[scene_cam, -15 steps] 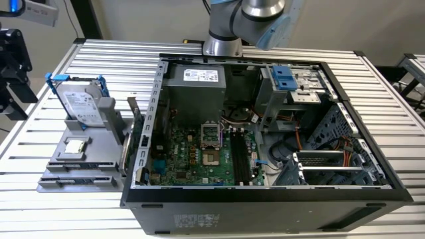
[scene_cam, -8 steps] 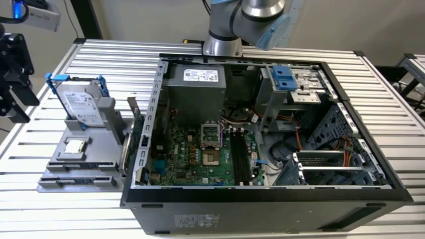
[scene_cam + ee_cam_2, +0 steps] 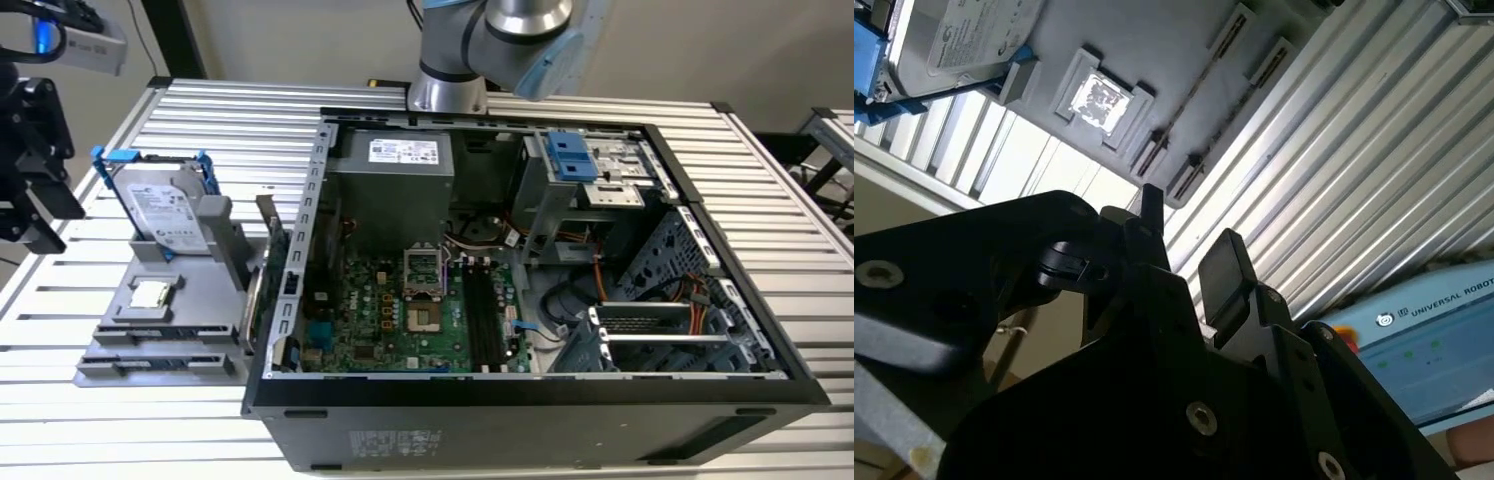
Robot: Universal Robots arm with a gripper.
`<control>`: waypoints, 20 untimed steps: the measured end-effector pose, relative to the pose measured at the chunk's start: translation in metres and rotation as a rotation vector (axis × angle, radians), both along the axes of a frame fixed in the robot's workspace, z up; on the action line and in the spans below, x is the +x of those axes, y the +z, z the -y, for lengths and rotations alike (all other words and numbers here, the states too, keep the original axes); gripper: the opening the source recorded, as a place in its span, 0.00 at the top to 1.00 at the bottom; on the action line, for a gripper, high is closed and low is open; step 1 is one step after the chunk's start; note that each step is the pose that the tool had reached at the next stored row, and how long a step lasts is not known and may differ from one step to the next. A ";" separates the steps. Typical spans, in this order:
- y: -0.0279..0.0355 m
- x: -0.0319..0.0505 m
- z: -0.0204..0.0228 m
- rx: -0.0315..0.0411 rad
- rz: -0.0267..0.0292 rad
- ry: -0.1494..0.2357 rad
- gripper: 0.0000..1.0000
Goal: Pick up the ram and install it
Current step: 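Pick up the ram and move it above insertion slot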
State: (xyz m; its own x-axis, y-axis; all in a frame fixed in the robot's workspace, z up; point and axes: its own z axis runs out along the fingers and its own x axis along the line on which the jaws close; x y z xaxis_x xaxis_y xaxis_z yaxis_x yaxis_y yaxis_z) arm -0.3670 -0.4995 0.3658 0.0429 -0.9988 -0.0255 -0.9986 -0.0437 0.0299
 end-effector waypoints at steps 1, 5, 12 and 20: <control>-0.0010 0.0000 0.0000 0.0000 0.0000 0.000 0.00; -0.0052 0.0000 0.0000 -0.0001 -0.0001 0.000 0.00; -0.0133 -0.0001 0.0000 0.0000 0.0000 0.000 0.00; -0.0217 -0.0004 0.0000 -0.0001 0.0013 -0.013 0.00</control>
